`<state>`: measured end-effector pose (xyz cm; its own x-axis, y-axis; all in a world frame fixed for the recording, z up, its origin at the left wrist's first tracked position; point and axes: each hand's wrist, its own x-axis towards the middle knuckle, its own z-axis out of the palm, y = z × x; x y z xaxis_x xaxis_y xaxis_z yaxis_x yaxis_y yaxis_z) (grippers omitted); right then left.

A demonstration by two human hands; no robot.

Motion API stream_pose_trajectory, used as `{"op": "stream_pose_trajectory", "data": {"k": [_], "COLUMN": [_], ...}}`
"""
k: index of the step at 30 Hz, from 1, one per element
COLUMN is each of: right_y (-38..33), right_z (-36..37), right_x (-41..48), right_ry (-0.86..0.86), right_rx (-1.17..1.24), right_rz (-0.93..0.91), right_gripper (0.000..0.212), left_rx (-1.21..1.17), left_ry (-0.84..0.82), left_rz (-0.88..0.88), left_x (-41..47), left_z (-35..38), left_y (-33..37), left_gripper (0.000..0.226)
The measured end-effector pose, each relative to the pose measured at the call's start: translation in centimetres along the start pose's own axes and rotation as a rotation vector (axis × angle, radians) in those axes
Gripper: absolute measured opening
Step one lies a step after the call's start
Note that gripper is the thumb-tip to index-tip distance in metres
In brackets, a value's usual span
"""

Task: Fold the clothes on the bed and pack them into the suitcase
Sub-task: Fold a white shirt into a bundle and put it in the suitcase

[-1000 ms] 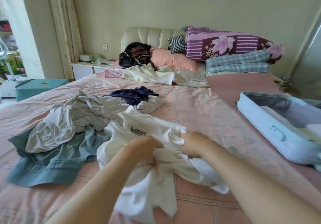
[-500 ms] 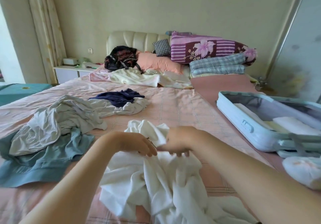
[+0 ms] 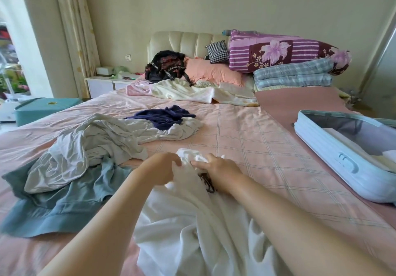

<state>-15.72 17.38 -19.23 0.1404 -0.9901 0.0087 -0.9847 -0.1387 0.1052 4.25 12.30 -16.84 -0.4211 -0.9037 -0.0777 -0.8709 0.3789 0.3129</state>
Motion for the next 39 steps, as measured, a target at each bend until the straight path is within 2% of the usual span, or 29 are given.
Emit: {"op": "stream_pose_trajectory", "data": {"k": [3, 5, 6, 7, 9, 11, 12, 13, 14, 16, 18, 19, 20, 21, 23, 25, 26, 27, 28, 29, 31, 32, 33, 35, 37, 38, 39], "right_y": [1.6, 3.4, 4.5, 5.7, 7.9, 9.2, 9.4, 9.6, 9.7, 9.5, 8.4, 7.8, 7.3, 6.9, 6.5, 6.4, 6.4, 6.5, 6.8, 7.1, 7.8, 7.9, 8.2, 7.9, 7.2, 7.0, 6.8], "right_z": [0.3, -0.2, -0.7, -1.1, -1.7, -1.1, -0.6, -0.1, 0.4, 1.3, 1.1, 1.0, 1.0, 1.0, 1.2, 1.1, 1.0, 1.0, 1.2, 1.7, 3.0, 3.4, 3.9, 3.6, 2.5, 1.9, 1.4], "right_x": [-0.4, -0.5, -0.7, -0.9, -1.9, -2.8, -3.1, -3.1, -2.9, -2.0, -1.1, -0.7, -0.3, -0.1, 0.1, 0.3, 0.4, 0.5, 0.3, 0.2, -0.5, -1.0, -1.3, -2.2, -2.7, -2.6, -2.4], "right_ry": [0.188, 0.329, 0.346, 0.297, 0.035, -0.23, -0.288, -0.266, -0.174, 0.031, 0.032, 0.008, -0.013, -0.035, -0.028, 0.123, 0.22, 0.298, 0.369, 0.444, 0.534, 0.506, 0.455, 0.264, 0.146, 0.099, 0.076], "right_rx": [-0.134, -0.181, -0.218, -0.269, -0.388, -0.506, -0.547, -0.548, -0.494, -0.175, 0.196, 0.276, 0.281, 0.233, 0.095, 0.042, 0.037, 0.011, -0.039, -0.106, -0.168, -0.136, -0.071, 0.131, 0.355, 0.505, 0.598], "right_rz": [0.081, 0.255, 0.357, 0.463, 0.64, 0.723, 0.711, 0.665, 0.581, 0.328, 0.148, 0.123, 0.118, 0.118, 0.117, 0.136, 0.146, 0.162, 0.172, 0.148, 0.004, -0.077, -0.119, -0.033, 0.131, 0.218, 0.278], "right_gripper": [0.043, 0.04, 0.042, 0.043, 0.038, 0.04, 0.042, 0.043, 0.044, 0.052, 0.064, 0.067, 0.068, 0.069, 0.066, 0.047, 0.037, 0.03, 0.027, 0.03, 0.033, 0.026, 0.022, 0.026, 0.048, 0.059, 0.064], "left_rx": [-0.08, -0.176, -0.207, -0.222, -0.229, -0.16, -0.091, -0.023, 0.031, 0.07, 0.102, 0.114, 0.109, 0.084, 0.031, 0.017, 0.012, 0.013, 0.009, -0.001, -0.114, -0.204, -0.277, -0.321, -0.281, -0.22, -0.141], "left_ry": [0.299, 0.494, 0.531, 0.493, 0.277, 0.054, -0.034, -0.1, -0.147, -0.208, -0.25, -0.251, -0.21, -0.099, 0.324, 0.774, 0.873, 0.865, 0.76, 0.576, 0.139, -0.005, -0.077, -0.028, 0.125, 0.158, 0.14], "left_rz": [0.055, 0.124, 0.152, 0.158, 0.096, 0.002, -0.032, -0.056, -0.065, -0.044, -0.003, 0.006, 0.009, 0.019, 0.1, 0.291, 0.376, 0.431, 0.45, 0.434, 0.275, 0.196, 0.138, 0.059, 0.007, -0.002, -0.021], "left_x": [2.1, 3.1, 3.6, 4.0, 4.4, 4.4, 4.4, 4.3, 4.2, 3.8, 3.5, 3.4, 3.4, 3.6, 3.9, 3.8, 3.5, 3.3, 3.0, 2.6, 1.5, 1.0, 0.6, 0.3, 0.5, 0.5, 0.3], "left_z": [-0.1, 0.0, 0.1, 0.2, 0.8, 1.8, 2.2, 2.3, 2.2, 1.9, 1.6, 1.4, 1.3, 1.3, 0.8, 0.0, -0.4, -0.7, -0.8, -0.6, -0.2, -0.1, 0.1, 0.1, 0.1, 0.1, 0.0], "left_y": [0.3, 1.1, 1.7, 2.2, 3.0, 3.5, 3.6, 3.7, 3.8, 3.9, 3.7, 3.5, 3.3, 3.1, 2.8, 2.6, 2.5, 2.5, 2.6, 2.6, 2.4, 2.3, 2.1, 1.6, 0.8, 0.3, 0.0], "left_gripper": [0.036, 0.032, 0.034, 0.039, 0.052, 0.061, 0.066, 0.068, 0.064, 0.043, 0.027, 0.023, 0.022, 0.026, 0.035, 0.036, 0.035, 0.033, 0.031, 0.026, 0.004, 0.012, 0.026, 0.037, 0.021, 0.013, 0.016]}}
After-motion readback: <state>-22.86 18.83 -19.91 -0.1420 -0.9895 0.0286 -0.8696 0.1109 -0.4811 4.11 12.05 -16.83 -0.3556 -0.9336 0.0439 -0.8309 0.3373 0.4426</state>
